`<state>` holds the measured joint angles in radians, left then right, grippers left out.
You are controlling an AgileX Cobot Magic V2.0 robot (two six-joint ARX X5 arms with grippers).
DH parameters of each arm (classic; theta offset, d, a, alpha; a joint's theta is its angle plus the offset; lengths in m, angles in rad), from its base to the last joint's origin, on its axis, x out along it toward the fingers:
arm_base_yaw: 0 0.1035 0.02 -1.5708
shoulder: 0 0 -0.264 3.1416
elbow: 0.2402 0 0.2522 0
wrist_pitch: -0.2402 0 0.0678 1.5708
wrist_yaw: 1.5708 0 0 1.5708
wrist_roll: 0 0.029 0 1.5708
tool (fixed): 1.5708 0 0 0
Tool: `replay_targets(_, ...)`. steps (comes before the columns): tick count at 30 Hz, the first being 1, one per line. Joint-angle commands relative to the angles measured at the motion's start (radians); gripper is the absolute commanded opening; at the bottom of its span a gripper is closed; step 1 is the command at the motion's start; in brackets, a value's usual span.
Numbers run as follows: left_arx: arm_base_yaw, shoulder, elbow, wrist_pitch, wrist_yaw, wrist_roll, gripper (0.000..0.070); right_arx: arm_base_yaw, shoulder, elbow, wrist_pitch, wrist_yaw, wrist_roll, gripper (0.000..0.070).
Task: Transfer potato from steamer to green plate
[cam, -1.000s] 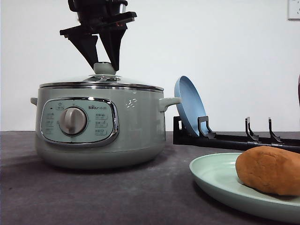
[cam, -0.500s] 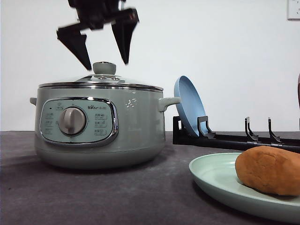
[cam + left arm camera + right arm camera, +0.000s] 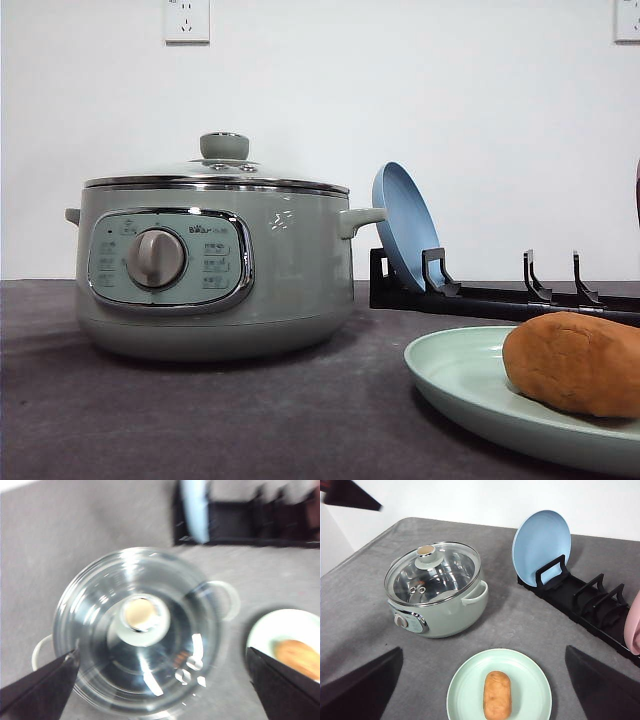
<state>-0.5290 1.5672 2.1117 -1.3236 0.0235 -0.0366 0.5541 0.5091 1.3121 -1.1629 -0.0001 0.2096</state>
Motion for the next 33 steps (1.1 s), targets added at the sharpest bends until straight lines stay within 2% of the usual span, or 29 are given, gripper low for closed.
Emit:
replay_targets(1,-0.015,-0.027,0.016,-0.003,-0.002,0.027,0.0678,0.005,0.005,0.016,0.008,0.001,-0.005,0.0656)
replay_targets(6,-0.033,-0.197,-0.138,0.045,-0.002,0.055,0.0676,0.005,0.005,0.016,0.008,0.0,-0.005,0.0657)
replay_targets(16,-0.032,-0.707,-0.745,0.333,-0.001,0.058,0.0677,0.005,0.005,0.016,-0.003,0.0,-0.007,0.0656)
replay_targets(20,-0.032,-0.879,-0.913,0.398,-0.001,0.008,0.0677,0.005,0.005,0.016,-0.038,0.0,-0.009,0.0656)
replay_targets(26,-0.032,-1.035,-1.011,0.394,0.01,-0.047,0.0677,0.005,-0.001,-0.017,-0.05,0.0,-0.034,0.0653)
replay_targets(33,-0.032,-1.066,-1.012,0.361,0.01,-0.058,0.0677,0.006,-0.008,-0.148,-0.032,-0.005,-0.035,0.0653)
